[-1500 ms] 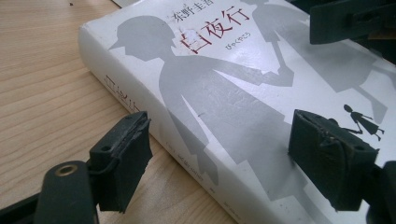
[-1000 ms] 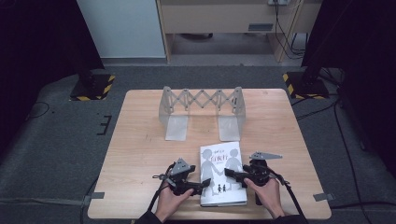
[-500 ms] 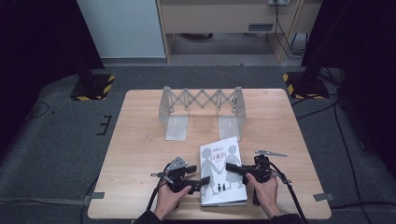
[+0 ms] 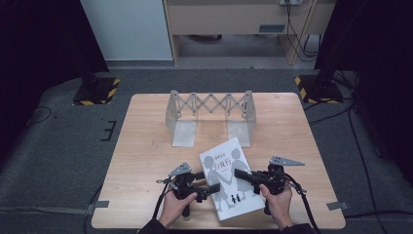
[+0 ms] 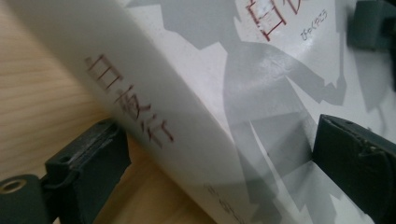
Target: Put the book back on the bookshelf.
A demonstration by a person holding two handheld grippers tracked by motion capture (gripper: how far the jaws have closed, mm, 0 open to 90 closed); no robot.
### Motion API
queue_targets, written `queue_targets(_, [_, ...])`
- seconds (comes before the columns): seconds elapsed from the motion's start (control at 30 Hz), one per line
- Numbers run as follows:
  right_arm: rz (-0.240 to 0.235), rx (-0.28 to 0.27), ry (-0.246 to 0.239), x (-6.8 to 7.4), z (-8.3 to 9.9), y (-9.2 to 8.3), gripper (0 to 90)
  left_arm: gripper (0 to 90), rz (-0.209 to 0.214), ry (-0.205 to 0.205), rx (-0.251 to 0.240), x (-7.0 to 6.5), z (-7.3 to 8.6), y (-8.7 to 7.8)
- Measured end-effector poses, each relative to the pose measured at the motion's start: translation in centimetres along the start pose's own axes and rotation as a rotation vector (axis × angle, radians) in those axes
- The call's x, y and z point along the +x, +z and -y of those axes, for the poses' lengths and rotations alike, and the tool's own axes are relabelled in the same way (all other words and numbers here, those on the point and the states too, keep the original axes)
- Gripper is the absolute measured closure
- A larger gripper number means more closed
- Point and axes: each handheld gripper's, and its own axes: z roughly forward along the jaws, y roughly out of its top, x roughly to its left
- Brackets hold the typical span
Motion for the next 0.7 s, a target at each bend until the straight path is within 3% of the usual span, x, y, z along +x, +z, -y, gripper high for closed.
queue_targets(0.1, [-0.028, 0.002, -0.021, 0.2, -0.2, -0.1, 85.6, 0.0, 0.033, -0.034, 0.031, 0.2, 0.3, 0.4])
queue_targets(0.3, [-0.005, 0.017, 0.014, -0.8, -0.1, 0.2, 84.7, 0.6, 0.042, -0.077, 0.04, 0.8, 0.6, 0.8])
queue_targets(0.43, [0.038, 0.025, -0.005, -1.3, 0.1, 0.7, 82.2, 0.7, 0.048, -0.153, 0.091, 1.3, 0.7, 1.1])
queue_targets(0.5, [0.047, 0.03, 0.009, -1.6, 0.2, 0.8, 80.9, 1.4, 0.039, -0.148, 0.094, 1.2, 0.7, 1.1])
queue_targets(0.67, [0.088, 0.055, -0.053, -1.9, 0.3, 0.7, 72.9, 2.9, 0.035, -0.15, 0.093, 1.3, 0.7, 1.2])
queue_targets(0.7, [0.122, 0.064, -0.115, -2.0, 0.4, 0.7, 66.6, 3.4, 0.031, -0.158, 0.089, 1.2, 0.7, 1.2])
